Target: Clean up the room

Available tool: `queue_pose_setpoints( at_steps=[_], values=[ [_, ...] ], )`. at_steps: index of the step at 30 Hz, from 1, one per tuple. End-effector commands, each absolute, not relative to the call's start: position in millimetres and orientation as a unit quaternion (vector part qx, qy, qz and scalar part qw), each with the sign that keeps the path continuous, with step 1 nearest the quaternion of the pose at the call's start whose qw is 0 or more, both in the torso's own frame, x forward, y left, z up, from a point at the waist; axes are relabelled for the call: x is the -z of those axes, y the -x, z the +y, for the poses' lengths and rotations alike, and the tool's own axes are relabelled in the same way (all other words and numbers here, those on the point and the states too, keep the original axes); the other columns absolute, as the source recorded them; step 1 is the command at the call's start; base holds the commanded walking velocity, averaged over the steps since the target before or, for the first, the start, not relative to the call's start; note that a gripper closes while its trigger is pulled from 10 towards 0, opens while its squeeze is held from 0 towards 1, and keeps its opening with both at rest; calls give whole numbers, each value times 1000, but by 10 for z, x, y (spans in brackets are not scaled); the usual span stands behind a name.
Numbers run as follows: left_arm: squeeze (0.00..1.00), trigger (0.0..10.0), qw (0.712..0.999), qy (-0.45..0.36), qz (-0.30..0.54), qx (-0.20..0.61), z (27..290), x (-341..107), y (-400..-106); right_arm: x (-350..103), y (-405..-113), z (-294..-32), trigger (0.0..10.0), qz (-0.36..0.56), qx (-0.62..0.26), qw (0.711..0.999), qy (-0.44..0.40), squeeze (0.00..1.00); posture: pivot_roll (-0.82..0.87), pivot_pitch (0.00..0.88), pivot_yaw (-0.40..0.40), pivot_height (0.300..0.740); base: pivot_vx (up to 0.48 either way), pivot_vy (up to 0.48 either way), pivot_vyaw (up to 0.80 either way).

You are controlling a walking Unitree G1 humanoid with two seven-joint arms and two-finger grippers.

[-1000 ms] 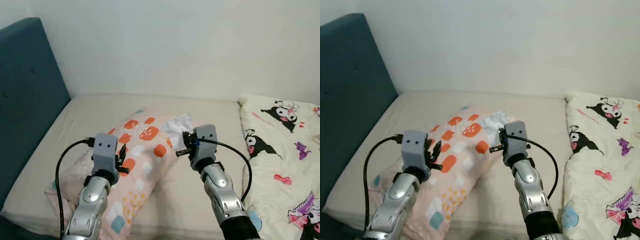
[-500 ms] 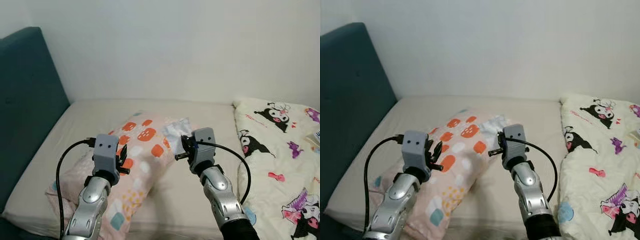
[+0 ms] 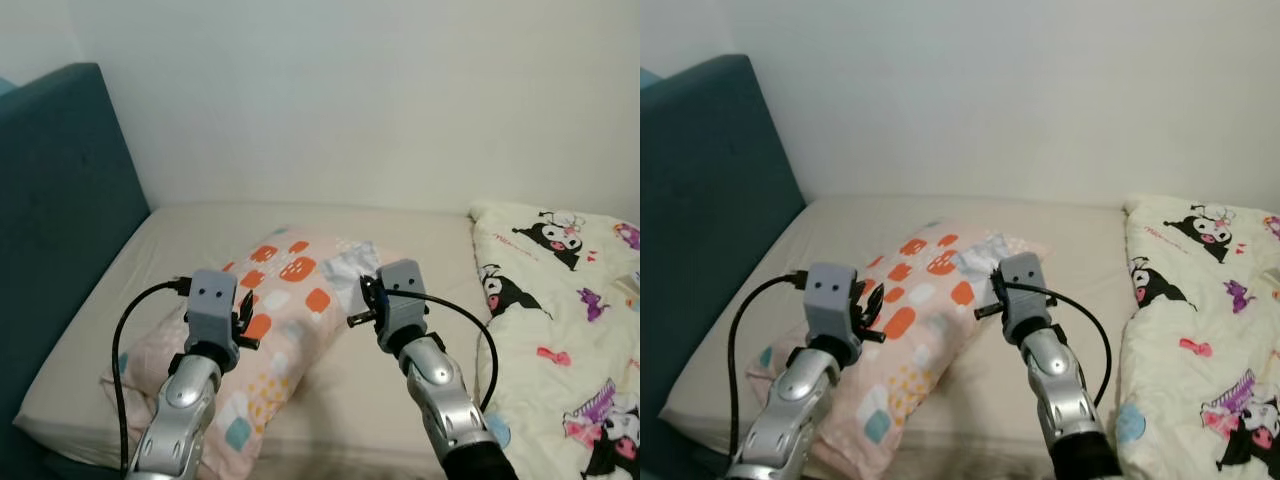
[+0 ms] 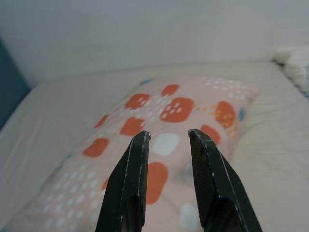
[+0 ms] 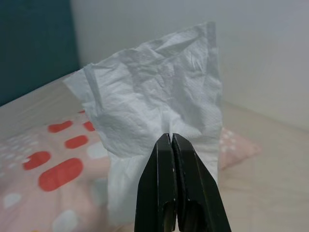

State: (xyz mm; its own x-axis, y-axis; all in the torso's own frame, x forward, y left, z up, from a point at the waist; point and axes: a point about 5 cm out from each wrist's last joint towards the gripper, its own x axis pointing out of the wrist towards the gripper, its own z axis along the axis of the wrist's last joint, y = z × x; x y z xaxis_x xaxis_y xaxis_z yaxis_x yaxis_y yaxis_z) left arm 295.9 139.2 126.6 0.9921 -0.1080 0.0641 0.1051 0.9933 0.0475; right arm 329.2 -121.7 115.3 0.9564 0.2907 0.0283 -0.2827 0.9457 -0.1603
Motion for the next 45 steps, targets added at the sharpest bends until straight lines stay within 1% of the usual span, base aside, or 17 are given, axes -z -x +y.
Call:
queue_pose_setpoints(
  at_steps=[1, 3, 4, 9, 21, 25, 28, 31, 32, 33, 34, 36, 39, 42, 43, 44, 45],
  values=[
    [0, 10000, 998, -36, -16, 54, 1381, -1200, -2955, -1131, -3274, -1214, 10000, -21, -147, 985, 88, 0, 2, 85, -48, 740, 0, -480, 800],
    [0, 10000, 998, -33, -15, 53, 1382, -1196, -2953, -1128, -3274, -1218, 10000, -20, -145, 985, 86, 0, 2, 87, -47, 740, 0, -480, 800],
    [0, 10000, 999, -19, -11, 48, 1392, -1187, -2953, -1123, -3274, -1225, 10000, -18, -142, 987, 71, 0, 2, 87, -48, 740, 0, 0, 0],
    [0, 10000, 999, -10, -5, 39, 1427, -1167, -2953, -1130, -3278, -1246, 10000, -20, -137, 989, 58, 0, 4, 87, -49, 740, 0, 0, 0],
    [0, 10000, 999, -14, -2, 40, 1431, -1162, -2958, -1125, -3278, -1241, 10000, -17, -140, 989, 54, 0, 4, 86, -48, 740, 0, 0, 0],
    [0, 10000, 997, 6, -13, 74, 1369, -1197, -2967, -1166, -3255, -1197, 10000, -30, -163, 986, 24, 0, 5, 83, -48, 740, 0, 0, 0],
    [0, 10000, 997, 9, -13, 77, 1366, -1198, -2968, -1172, -3252, -1189, 10000, -32, -166, 985, 21, 0, 5, 81, -46, 740, 0, 0, 0],
    [0, 10000, 994, 40, -19, 103, 1344, -1234, -2964, -1186, -3243, -1158, 10000, -30, -186, 982, -7, 0, 4, 79, -45, 740, 0, 0, 0],
    [1000, 10000, 991, 63, -20, 113, 1340, -1254, -2965, -1188, -3240, -1154, 10000, -30, -191, 981, -11, 0, 4, 76, -45, 740, 0, 0, 0],
    [1000, 10000, 988, 92, -18, 124, 1338, -1260, -2964, -1189, -3239, -1160, 10000, -30, -192, 981, -17, 0, 4, 76, -45, 740, 0, 0, 0],
    [1000, 10000, 988, 92, -18, 124, 1338, -1260, -2964, -1189, -3239, -1160, 10000, -30, -192, 981, -17, 0, 4, 76, -45, 740, 0, 0, 0],
    [1000, 10000, 981, 134, -17, 141, 1338, -1256, -2956, -1199, -3243, -1185, 10000, -33, -187, 982, -24, 0, 5, 74, -45, 740, 0, 0, 0],
    [1000, 10000, 975, 155, -21, 157, 1334, -1260, -2943, -1216, -3248, -1196, 10000, -37, -185, 982, -28, 0, 3, 72, -42, 740, 0, 0, 0],
    [1000, 10000, 973, 161, -24, 163, 1332, -1265, -2938, -1224, -3250, -1198, 10000, -39, -185, 982, -27, 0, 3, 72, -42, 740, 0, 0, 0],
    [1000, 10000, 966, 173, -30, 187, 1308, -1288, -2927, -1240, -3250, -1200, 10000, -42, -189, 981, -28, 0, -1, 69, -38, 740, 0, 0, 0],
    [1000, 10000, 966, 173, -30, 187, 1308, -1288, -2927, -1240, -3250, -1200, 10000, -42, -189, 981, -28, 0, -1, 69, -38, 740, 0, 0, 0],
    [1000, 10000, 960, 167, -37, 221, 1255, -1315, -2911, -1257, -3246, -1194, 10000, -46, -195, 979, -30, 0, -1, 65, -38, 740, 0, 0, 0]
  ],
)
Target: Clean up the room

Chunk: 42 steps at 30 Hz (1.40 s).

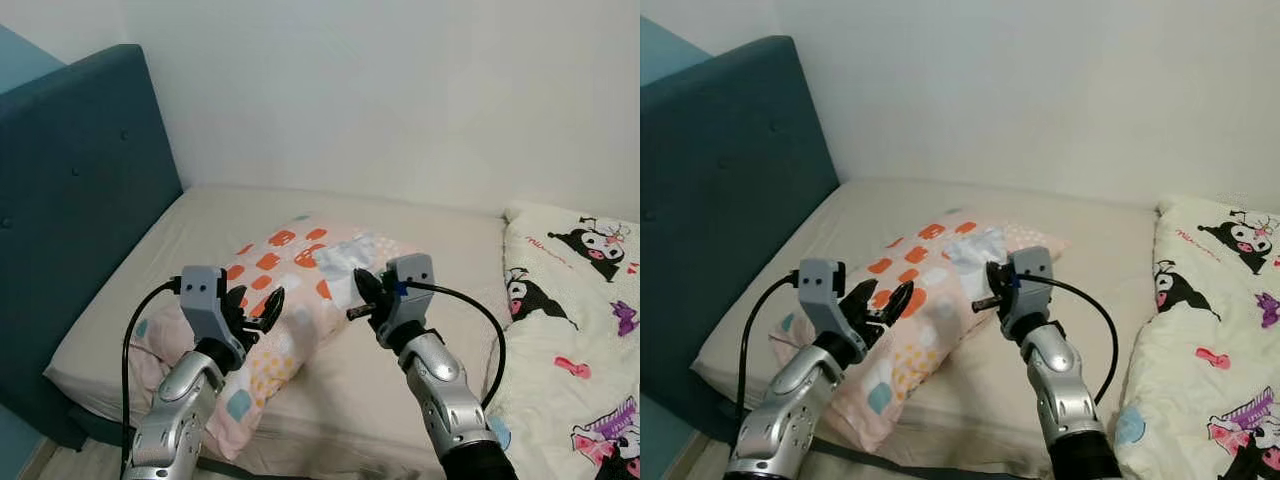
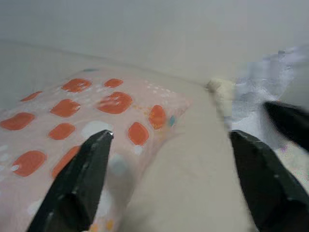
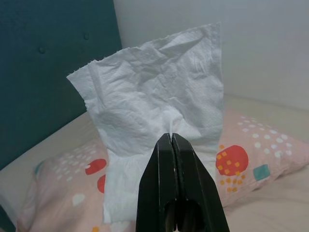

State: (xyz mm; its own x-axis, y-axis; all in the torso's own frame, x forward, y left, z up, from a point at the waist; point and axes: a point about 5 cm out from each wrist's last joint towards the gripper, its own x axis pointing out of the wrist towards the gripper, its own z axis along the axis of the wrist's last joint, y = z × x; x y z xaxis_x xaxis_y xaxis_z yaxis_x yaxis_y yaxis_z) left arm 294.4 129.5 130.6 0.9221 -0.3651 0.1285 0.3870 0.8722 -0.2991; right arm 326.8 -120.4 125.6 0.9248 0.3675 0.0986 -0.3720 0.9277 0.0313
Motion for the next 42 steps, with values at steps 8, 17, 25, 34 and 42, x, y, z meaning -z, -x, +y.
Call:
queue_pose_setpoints(
  at_steps=[8, 17, 25, 34, 42],
  values=[
    [1000, 10000, 947, 154, -46, 277, 1122, -1340, -2894, -1284, -3218, -1131, 10000, -50, -225, 972, -40, 0, -5, 58, -38, 740, 0, 0, 0],
    [1000, 10000, 940, 185, -67, 278, 1086, -1426, -2908, -1285, -3193, -1014, 10000, -44, -268, 962, -44, 0, -5, 60, -46, 740, 0, 0, 0],
    [1000, 10000, 928, 180, -65, 320, 974, -1438, -2848, -1282, -3184, -976, 10000, -39, -279, 959, -37, 0, -6, 65, -49, 740, 0, 0, 0],
    [1000, 10000, 922, 127, -51, 363, 820, -1361, -2781, -1300, -3232, -999, 10000, -35, -262, 964, -44, 0, -6, 68, -40, 740, 0, 0, 0],
    [1000, 10000, 927, 127, -57, 349, 829, -1370, -2826, -1277, -3183, -915, 10000, -27, -297, 953, -44, 0, -3, 64, -44, 740, 0, 0, 0]
  ],
)
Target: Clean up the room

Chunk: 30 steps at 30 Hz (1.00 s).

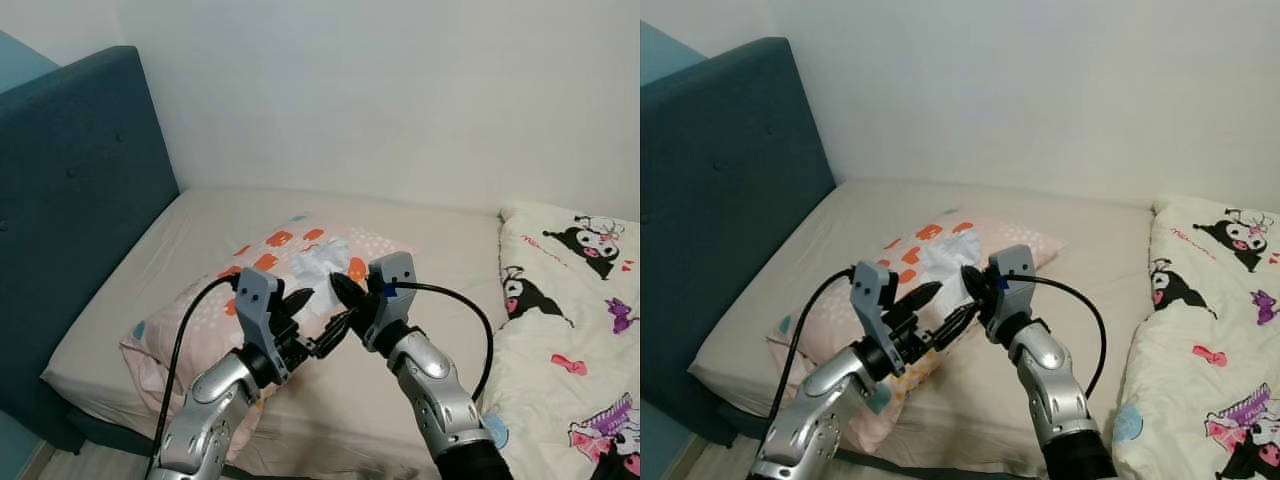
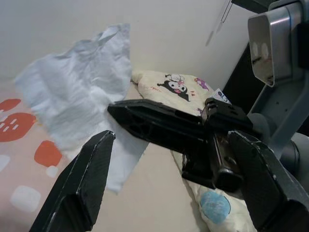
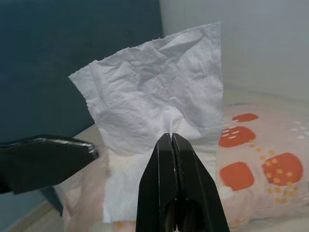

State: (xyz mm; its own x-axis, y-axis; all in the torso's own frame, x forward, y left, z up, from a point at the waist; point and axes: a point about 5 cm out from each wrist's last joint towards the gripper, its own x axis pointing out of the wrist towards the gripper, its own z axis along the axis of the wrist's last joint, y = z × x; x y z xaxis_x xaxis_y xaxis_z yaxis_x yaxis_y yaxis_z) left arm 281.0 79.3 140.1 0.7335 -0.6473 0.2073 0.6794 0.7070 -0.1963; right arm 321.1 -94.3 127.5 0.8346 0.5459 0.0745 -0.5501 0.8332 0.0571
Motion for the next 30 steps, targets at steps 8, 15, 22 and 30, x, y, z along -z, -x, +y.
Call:
queue_pose_setpoints(
  at_steps=[8, 15, 22, 30],
  values=[
    [1000, 10000, 940, 148, -61, 301, 969, -1356, -2882, -1253, -3122, -843, 10000, -17, -337, 941, -31, 0, -3, 64, -49, 740, 0, 0, 0],
    [1000, 10000, 930, 175, -78, 312, 998, -1440, -2876, -1205, -3147, -947, 10000, -11, -301, 953, -13, 0, -9, 66, -53, 740, 0, 0, 0],
    [906, 10000, 913, 185, -83, 354, 861, -1512, -2835, -1150, -3166, -1000, 10000, 4, -282, 959, 3, 0, -11, 65, -50, 740, 0, 0, 0],
    [953, 10000, 916, 182, -87, 345, 958, -1526, -2864, -1208, -3278, -1248, 10000, -6, -193, 981, -10, 0, -9, 64, -45, 740, 0, 0, 0]
  ],
)
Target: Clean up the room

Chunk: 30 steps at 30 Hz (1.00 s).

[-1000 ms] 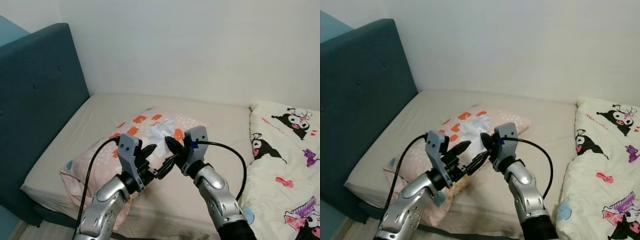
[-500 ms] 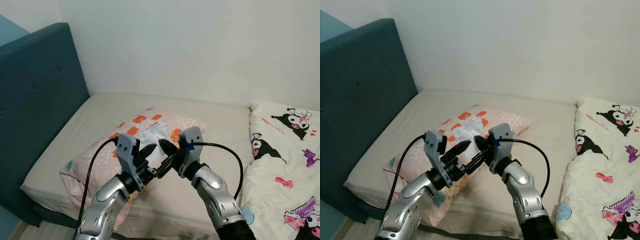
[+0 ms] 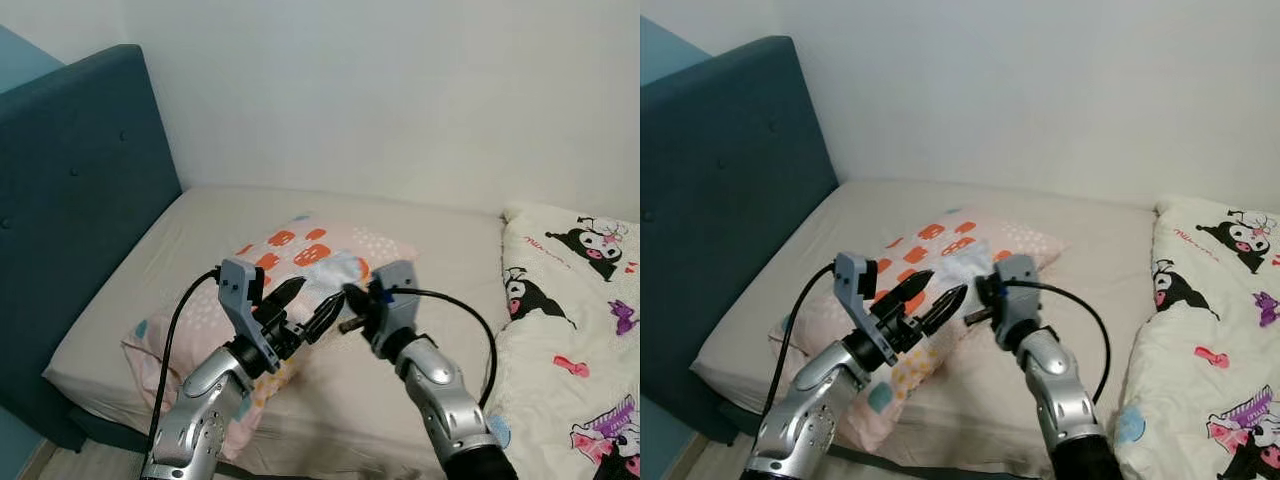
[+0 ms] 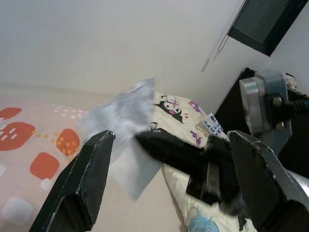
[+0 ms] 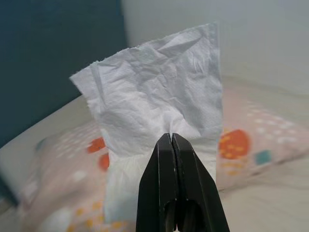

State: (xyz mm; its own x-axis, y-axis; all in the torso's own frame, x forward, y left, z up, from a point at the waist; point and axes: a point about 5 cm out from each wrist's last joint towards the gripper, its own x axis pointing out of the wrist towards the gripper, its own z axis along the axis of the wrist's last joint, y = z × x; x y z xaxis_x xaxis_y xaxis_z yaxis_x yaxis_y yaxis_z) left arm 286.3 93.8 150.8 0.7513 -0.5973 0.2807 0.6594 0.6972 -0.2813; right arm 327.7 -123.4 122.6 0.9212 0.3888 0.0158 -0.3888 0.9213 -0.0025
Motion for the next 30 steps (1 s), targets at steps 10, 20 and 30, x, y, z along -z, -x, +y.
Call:
queue_pose_setpoints(
  at_steps=[10, 20, 30],
  values=[
    [1000, 10000, 928, 147, -68, 337, 985, -1393, -2855, -1193, -3139, -1050, 10000, -1, -271, 962, -36, 0, -4, 60, -49, 740, 0, 0, 0],
    [1000, 10000, 931, 143, -57, 332, 1090, -1344, -2820, -1104, -3085, -1136, 10000, 61, -290, 939, -172, 0, -1, 57, -50, 740, 0, 0, 0],
    [1000, 10000, 926, 145, -61, 342, 1044, -1369, -2779, -1089, -2838, -1060, 10000, 93, -403, 888, -203, 0, -4, 52, -54, 740, 0, 0, 0]
  ],
)
